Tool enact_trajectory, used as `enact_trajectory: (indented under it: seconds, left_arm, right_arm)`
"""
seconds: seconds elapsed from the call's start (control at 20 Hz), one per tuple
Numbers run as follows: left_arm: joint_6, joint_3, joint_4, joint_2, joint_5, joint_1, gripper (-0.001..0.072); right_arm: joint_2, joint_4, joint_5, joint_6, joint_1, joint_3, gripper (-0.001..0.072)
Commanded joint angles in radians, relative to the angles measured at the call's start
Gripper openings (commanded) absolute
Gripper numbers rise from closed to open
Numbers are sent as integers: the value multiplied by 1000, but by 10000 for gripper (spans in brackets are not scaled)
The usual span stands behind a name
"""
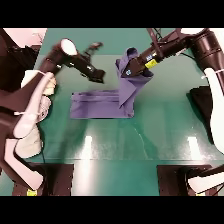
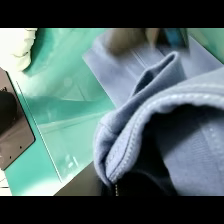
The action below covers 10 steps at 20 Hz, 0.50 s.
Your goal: Fold the shirts.
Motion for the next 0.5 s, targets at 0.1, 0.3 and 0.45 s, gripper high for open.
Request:
enact_trajectory:
  seconds: [0.1,0.3,0.45]
  left_arm:
    - [3,3,115,202,-97,216,37]
    - [1,3,114,309,-105,323,38]
    - [3,3,115,350,-122,343,38]
  right_arm:
    - [-103,3,-193,-87,155,0,11]
    - [-272,4,-526,-165,349,14,409]
    - [-333,3,-608,-165,409,94,584]
